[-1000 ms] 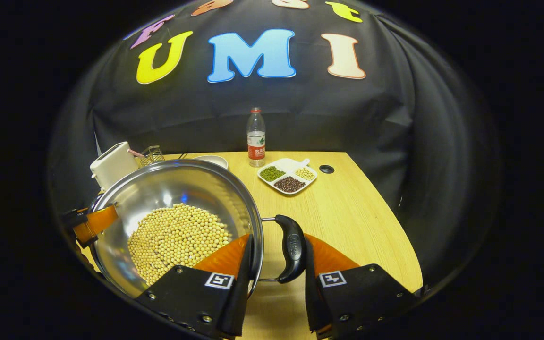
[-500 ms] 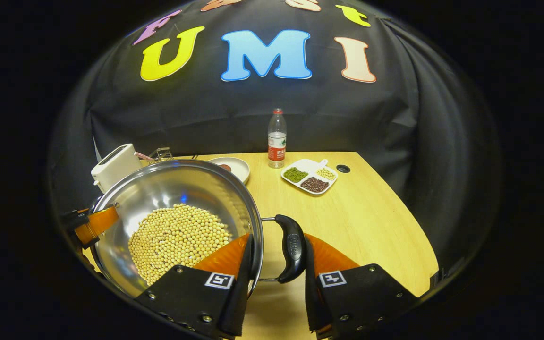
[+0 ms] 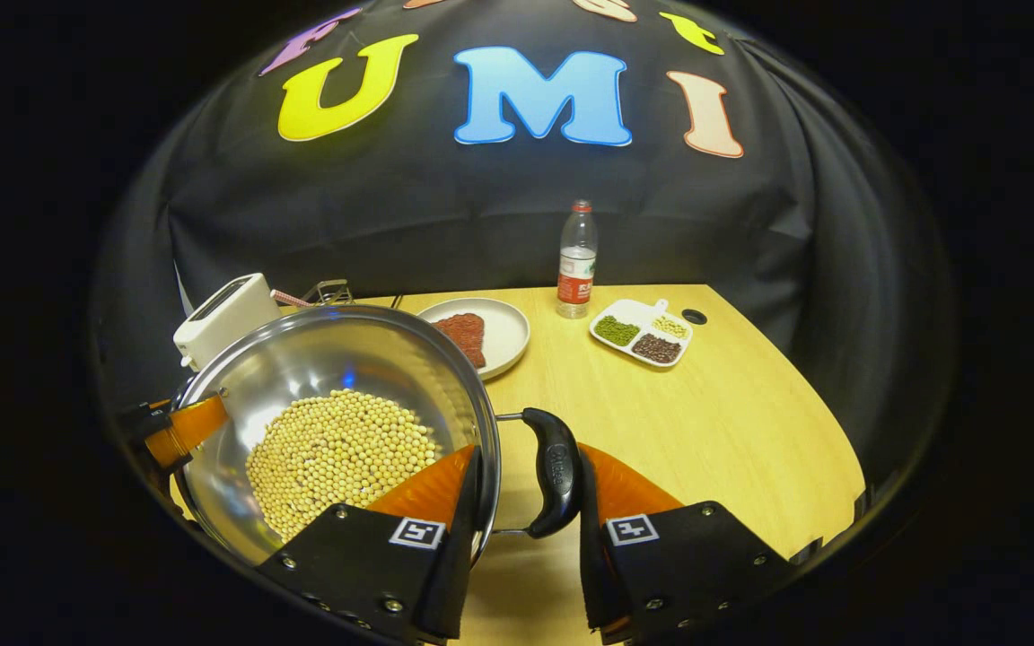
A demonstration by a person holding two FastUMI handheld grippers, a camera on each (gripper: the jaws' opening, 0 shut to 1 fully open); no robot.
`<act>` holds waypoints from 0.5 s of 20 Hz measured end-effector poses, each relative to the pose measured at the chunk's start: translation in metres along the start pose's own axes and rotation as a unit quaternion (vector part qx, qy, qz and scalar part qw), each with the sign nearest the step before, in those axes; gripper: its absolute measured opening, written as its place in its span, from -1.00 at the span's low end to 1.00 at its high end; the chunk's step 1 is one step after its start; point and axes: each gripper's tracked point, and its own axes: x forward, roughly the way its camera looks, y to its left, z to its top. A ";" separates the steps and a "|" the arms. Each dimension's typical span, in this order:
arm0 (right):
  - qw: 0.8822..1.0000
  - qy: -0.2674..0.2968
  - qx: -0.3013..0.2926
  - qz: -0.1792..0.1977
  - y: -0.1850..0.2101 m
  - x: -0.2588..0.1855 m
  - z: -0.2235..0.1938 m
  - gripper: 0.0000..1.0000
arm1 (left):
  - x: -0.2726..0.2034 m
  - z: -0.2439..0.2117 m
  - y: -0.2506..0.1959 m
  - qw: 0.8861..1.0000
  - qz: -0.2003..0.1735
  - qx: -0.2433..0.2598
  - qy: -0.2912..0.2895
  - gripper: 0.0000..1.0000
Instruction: First push the handle of the pot to place it horizontally, then grasp the pot with both hands and set it on the induction cooktop.
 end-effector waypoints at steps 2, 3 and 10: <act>1.000 0.001 0.000 0.002 0.018 0.007 -0.001 0.02 | 0.008 0.000 0.019 1.000 0.001 0.000 0.000 0.38; 1.000 0.003 -0.002 0.004 0.026 0.011 -0.002 0.02 | 0.013 -0.002 0.028 1.000 0.003 -0.001 0.002 0.31; 1.000 0.014 -0.015 0.022 0.079 0.027 -0.009 0.02 | 0.025 -0.014 0.087 1.000 0.026 -0.009 0.013 0.31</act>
